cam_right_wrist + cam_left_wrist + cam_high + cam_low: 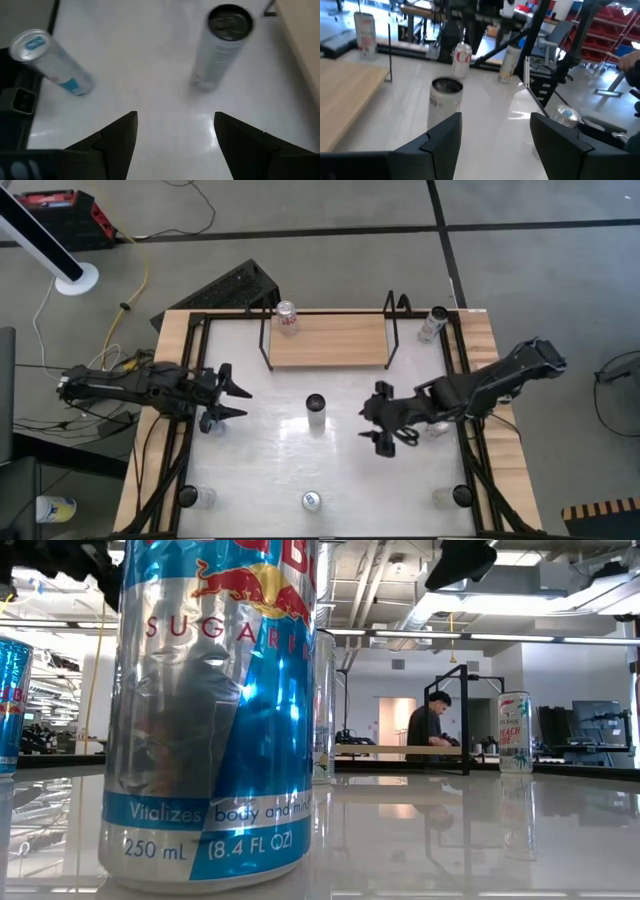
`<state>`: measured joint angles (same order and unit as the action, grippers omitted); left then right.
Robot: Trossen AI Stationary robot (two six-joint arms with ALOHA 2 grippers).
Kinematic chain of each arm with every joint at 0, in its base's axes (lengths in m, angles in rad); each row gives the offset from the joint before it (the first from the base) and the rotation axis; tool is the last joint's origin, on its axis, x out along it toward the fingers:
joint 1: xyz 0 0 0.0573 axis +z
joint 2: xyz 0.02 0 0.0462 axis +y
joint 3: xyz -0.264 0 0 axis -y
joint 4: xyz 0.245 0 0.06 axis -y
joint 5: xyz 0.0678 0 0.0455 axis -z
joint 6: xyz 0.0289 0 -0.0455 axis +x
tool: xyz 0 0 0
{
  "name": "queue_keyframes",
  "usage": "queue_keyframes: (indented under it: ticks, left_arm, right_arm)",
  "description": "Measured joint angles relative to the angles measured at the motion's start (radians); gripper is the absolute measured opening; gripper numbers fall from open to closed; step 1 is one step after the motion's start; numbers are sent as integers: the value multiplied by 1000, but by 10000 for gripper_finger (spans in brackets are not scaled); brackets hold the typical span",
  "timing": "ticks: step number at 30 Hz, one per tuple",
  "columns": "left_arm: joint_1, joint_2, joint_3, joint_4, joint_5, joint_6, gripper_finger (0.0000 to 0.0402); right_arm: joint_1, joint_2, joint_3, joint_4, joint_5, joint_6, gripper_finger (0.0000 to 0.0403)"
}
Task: Place canned beverage on shelf
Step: Put the top left blue soda can on the shelf
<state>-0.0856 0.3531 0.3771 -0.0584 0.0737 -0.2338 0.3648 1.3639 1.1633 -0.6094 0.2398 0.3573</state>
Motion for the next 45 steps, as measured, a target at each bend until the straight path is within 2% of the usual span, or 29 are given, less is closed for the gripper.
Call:
queue_keyframes:
  ticks: [5,10,14,21,28,36,41,45]
  left_arm:
    - [-1,0,62,-87,-27,52,219]
    - [-1,4,161,-298,-138,19,219]
    - [-1,63,289,-496,-190,-17,219]
    - [-1,216,395,-665,-237,-33,219]
    - [-1,331,521,-848,-239,-58,219]
    - [-1,361,581,-1078,-229,-98,219]
    - [-1,367,581,-1180,-120,-171,219]
    - [-3,380,581,-1189,-53,-150,219]
  right_arm:
    - [31,13,0,-10,7,0,286]
    - [61,-10,0,-11,45,1,286]
    - [83,-24,0,-12,77,8,286]
    - [106,-24,0,-11,117,8,286]
    - [131,-21,0,-13,120,8,286]
    - [160,-21,0,-11,125,34,286]
    - [175,-21,0,-11,126,35,286]
    - [179,-21,0,-11,127,35,286]
